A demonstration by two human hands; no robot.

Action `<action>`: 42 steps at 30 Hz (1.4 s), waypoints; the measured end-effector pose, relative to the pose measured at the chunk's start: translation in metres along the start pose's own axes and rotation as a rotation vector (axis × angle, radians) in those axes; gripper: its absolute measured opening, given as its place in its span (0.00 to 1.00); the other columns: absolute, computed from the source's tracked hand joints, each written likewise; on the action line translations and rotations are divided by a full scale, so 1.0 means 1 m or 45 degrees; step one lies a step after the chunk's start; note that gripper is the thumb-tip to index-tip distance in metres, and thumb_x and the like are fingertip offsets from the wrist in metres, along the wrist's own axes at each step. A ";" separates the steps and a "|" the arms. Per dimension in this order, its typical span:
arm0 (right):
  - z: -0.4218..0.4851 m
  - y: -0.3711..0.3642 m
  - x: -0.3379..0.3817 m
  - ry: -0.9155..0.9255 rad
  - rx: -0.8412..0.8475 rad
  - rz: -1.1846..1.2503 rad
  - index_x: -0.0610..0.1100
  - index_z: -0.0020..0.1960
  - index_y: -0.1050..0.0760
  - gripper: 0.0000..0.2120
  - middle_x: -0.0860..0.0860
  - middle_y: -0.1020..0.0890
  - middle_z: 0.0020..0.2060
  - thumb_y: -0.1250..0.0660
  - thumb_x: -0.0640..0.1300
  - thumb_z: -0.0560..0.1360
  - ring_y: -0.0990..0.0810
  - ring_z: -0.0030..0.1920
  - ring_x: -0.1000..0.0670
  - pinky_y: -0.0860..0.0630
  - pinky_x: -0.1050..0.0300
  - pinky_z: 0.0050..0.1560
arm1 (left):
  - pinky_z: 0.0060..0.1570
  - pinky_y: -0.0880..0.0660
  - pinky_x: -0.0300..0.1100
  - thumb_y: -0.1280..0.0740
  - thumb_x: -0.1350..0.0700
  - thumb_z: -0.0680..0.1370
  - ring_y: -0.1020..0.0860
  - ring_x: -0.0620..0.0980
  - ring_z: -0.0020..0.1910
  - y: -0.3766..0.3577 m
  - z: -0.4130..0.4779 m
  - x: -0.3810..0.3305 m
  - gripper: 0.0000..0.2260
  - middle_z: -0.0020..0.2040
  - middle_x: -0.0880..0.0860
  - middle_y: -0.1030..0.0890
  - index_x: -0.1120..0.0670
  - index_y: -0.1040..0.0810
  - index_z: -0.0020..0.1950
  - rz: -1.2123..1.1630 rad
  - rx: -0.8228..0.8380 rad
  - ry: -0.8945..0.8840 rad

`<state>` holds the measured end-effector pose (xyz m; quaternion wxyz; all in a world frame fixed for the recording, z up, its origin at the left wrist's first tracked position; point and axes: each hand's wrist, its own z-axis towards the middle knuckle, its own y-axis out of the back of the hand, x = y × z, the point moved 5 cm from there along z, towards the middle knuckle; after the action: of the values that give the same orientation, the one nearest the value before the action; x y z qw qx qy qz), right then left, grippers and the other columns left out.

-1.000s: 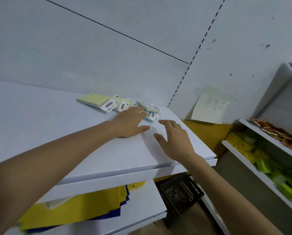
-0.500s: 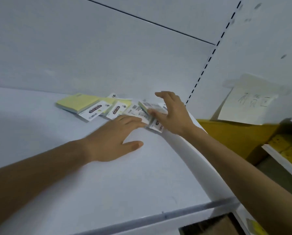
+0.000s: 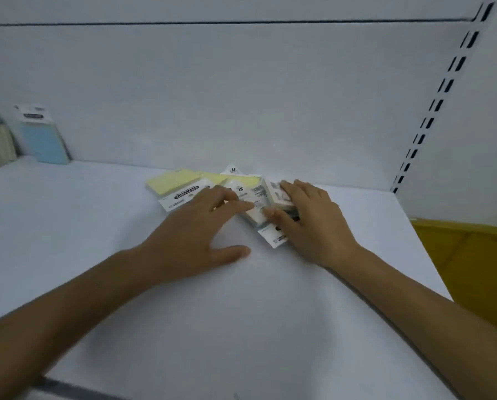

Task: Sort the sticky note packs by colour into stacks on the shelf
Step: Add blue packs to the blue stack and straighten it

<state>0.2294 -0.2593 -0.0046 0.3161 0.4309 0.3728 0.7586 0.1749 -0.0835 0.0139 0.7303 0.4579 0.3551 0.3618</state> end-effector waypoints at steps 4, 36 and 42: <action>-0.005 0.015 -0.002 -0.035 -0.104 0.508 0.54 0.59 0.27 0.21 0.57 0.20 0.52 0.42 0.65 0.74 0.22 0.53 0.53 0.25 0.48 0.54 | 0.65 0.41 0.38 0.29 0.42 0.70 0.35 0.48 0.68 -0.018 0.023 -0.020 0.29 0.69 0.48 0.31 0.49 0.31 0.69 -0.042 -0.073 0.081; -0.011 0.014 0.021 0.187 -0.117 0.880 0.59 0.66 0.35 0.21 0.55 0.29 0.67 0.40 0.39 0.79 0.30 0.66 0.57 0.23 0.52 0.57 | 0.39 0.19 0.45 0.28 0.51 0.66 0.17 0.53 0.45 -0.017 0.012 0.023 0.25 0.50 0.57 0.16 0.61 0.25 0.58 -1.728 -0.624 0.735; -0.009 0.007 0.016 -0.023 -0.053 1.120 0.52 0.50 0.28 0.11 0.47 0.16 0.38 0.28 0.46 0.71 0.16 0.43 0.47 0.18 0.50 0.39 | 0.48 0.20 0.53 0.26 0.48 0.65 0.18 0.58 0.51 -0.020 0.012 0.018 0.27 0.53 0.59 0.17 0.60 0.26 0.58 -1.612 -0.561 0.698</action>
<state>0.2138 -0.2532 0.0051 -0.0251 0.5486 0.1357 0.8246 0.1979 -0.0796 -0.0040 0.7599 -0.1007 0.6413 0.0343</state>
